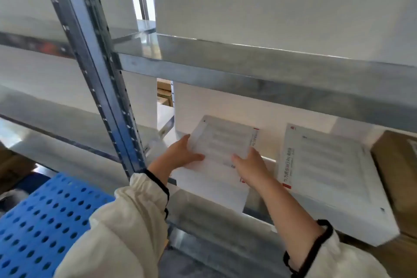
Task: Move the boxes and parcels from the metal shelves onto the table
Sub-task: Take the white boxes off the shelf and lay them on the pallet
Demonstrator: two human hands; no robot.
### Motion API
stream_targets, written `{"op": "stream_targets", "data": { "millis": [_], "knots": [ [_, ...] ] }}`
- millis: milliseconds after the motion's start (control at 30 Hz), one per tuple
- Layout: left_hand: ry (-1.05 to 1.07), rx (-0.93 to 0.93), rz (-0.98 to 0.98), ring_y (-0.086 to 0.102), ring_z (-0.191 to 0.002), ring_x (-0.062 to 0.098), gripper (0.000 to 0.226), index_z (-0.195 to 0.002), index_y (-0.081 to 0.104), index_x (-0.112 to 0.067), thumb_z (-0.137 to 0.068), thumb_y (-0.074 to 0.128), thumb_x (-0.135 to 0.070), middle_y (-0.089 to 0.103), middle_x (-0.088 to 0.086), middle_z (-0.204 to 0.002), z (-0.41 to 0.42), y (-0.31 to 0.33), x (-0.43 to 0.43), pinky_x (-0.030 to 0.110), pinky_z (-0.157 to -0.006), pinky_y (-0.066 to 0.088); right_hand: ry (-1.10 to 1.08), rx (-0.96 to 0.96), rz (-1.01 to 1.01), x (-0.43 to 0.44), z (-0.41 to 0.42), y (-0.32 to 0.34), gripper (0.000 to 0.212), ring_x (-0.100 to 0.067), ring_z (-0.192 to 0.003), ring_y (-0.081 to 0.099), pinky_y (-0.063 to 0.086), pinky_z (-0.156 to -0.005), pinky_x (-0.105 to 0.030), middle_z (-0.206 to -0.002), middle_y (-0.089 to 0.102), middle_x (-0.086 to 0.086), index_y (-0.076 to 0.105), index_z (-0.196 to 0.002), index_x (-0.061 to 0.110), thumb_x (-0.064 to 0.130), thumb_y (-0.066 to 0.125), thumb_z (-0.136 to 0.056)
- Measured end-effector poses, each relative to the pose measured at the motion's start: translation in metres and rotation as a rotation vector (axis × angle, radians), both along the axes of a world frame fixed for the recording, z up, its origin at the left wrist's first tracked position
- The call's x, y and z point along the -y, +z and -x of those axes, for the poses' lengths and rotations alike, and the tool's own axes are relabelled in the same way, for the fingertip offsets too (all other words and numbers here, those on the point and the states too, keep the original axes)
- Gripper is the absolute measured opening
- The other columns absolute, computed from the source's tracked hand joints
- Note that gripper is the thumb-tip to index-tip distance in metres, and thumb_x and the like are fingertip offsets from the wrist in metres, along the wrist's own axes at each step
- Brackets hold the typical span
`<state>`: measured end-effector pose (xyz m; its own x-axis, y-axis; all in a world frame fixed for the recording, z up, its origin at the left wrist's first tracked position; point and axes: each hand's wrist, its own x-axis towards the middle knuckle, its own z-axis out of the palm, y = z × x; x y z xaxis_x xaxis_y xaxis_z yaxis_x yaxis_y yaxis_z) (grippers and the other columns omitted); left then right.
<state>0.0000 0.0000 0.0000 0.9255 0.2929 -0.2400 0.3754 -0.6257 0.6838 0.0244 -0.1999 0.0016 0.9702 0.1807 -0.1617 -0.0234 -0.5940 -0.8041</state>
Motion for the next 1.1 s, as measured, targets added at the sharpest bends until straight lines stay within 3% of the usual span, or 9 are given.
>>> {"op": "stream_targets", "data": {
  "millis": [100, 200, 367, 433, 533, 733, 867, 933, 1100],
  "knots": [
    [-0.015, -0.089, 0.029, 0.041, -0.13, 0.027, 0.096, -0.149, 0.019, -0.017, -0.076, 0.076, -0.043, 0.036, 0.007, -0.148, -0.015, -0.005, -0.008, 0.034, -0.102, 0.035, -0.089, -0.131, 0.075, -0.008, -0.011, -0.006, 0.078, -0.039, -0.125, 0.043, 0.044, -0.101, -0.047, -0.147, 0.029, -0.018, 0.029, -0.142, 0.005, 0.043, 0.051, -0.078],
    [-0.028, -0.181, 0.149, 0.05, -0.114, 0.023, 0.089, -0.14, 0.031, -0.022, -0.07, 0.079, -0.048, 0.048, 0.003, -0.135, -0.025, -0.012, -0.019, 0.035, -0.097, 0.043, -0.152, -0.192, 0.115, -0.01, -0.016, -0.011, 0.08, -0.039, -0.13, 0.038, 0.041, -0.103, -0.046, -0.152, 0.015, -0.018, 0.013, -0.147, 0.003, 0.033, 0.054, -0.085],
    [0.04, -0.194, 0.314, 0.057, -0.105, 0.025, 0.095, -0.132, 0.039, -0.026, -0.053, 0.086, -0.053, 0.055, 0.002, -0.121, -0.023, -0.021, -0.029, 0.042, -0.093, 0.05, -0.259, -0.221, -0.001, -0.008, -0.018, -0.023, 0.079, -0.032, -0.116, 0.051, 0.048, -0.091, -0.039, -0.139, 0.043, -0.015, 0.013, -0.144, 0.003, 0.025, 0.058, -0.082],
    [0.066, -0.167, 0.358, 0.056, -0.107, 0.026, 0.085, -0.135, 0.039, -0.024, -0.065, 0.084, -0.042, 0.054, 0.004, -0.125, -0.02, -0.021, -0.026, 0.04, -0.093, 0.048, -0.29, -0.214, -0.074, -0.007, -0.016, -0.022, 0.067, -0.028, -0.105, 0.055, 0.05, -0.075, -0.032, -0.129, 0.052, -0.012, 0.026, -0.138, 0.005, 0.02, 0.059, -0.081],
    [0.093, -0.123, 0.421, 0.051, -0.108, 0.025, 0.078, -0.138, 0.036, -0.021, -0.075, 0.079, -0.033, 0.051, 0.006, -0.13, -0.013, -0.019, -0.021, 0.042, -0.099, 0.044, -0.288, -0.205, -0.124, -0.004, -0.013, -0.017, 0.053, -0.024, -0.095, 0.059, 0.041, -0.053, -0.021, -0.12, 0.059, -0.007, 0.04, -0.129, 0.01, 0.016, 0.058, -0.08],
    [0.122, 0.035, 0.503, 0.053, -0.104, 0.023, 0.073, -0.14, 0.034, -0.029, -0.079, 0.074, -0.031, 0.053, 0.002, -0.125, 0.017, 0.001, -0.017, 0.038, -0.091, 0.047, -0.213, -0.151, -0.268, 0.003, 0.006, 0.016, 0.049, -0.019, -0.095, 0.061, 0.05, -0.064, -0.028, -0.114, 0.06, 0.0, 0.041, -0.129, 0.017, 0.008, 0.057, -0.084],
    [0.167, 0.11, 0.603, 0.058, -0.101, 0.021, 0.07, -0.134, 0.032, -0.04, -0.078, 0.074, -0.032, 0.055, -0.005, -0.115, 0.061, 0.021, -0.028, 0.038, -0.088, 0.051, -0.073, -0.284, -0.496, 0.008, 0.023, 0.049, 0.035, -0.023, -0.094, 0.065, 0.055, -0.078, -0.042, -0.111, 0.067, -0.002, 0.055, -0.118, 0.024, 0.004, 0.054, -0.09],
    [0.207, 0.119, 0.63, 0.061, -0.103, 0.023, 0.073, -0.133, 0.032, -0.044, -0.075, 0.075, -0.034, 0.055, -0.006, -0.116, 0.089, 0.025, -0.035, 0.039, -0.089, 0.052, 0.022, -0.309, -0.519, 0.01, 0.035, 0.056, 0.038, -0.023, -0.097, 0.065, 0.054, -0.079, -0.044, -0.11, 0.068, 0.002, 0.055, -0.118, 0.031, 0.004, 0.053, -0.091],
    [0.338, 0.139, 0.624, 0.059, -0.097, 0.015, 0.065, -0.126, 0.032, -0.049, -0.08, 0.072, -0.028, 0.053, -0.011, -0.113, 0.158, 0.029, -0.047, 0.023, -0.071, 0.049, 0.239, -0.414, -0.474, -0.009, 0.065, 0.052, 0.049, -0.025, -0.102, 0.063, 0.054, -0.082, -0.049, -0.109, 0.068, 0.004, 0.054, -0.114, 0.041, -0.002, 0.052, -0.09]
  ]
}}
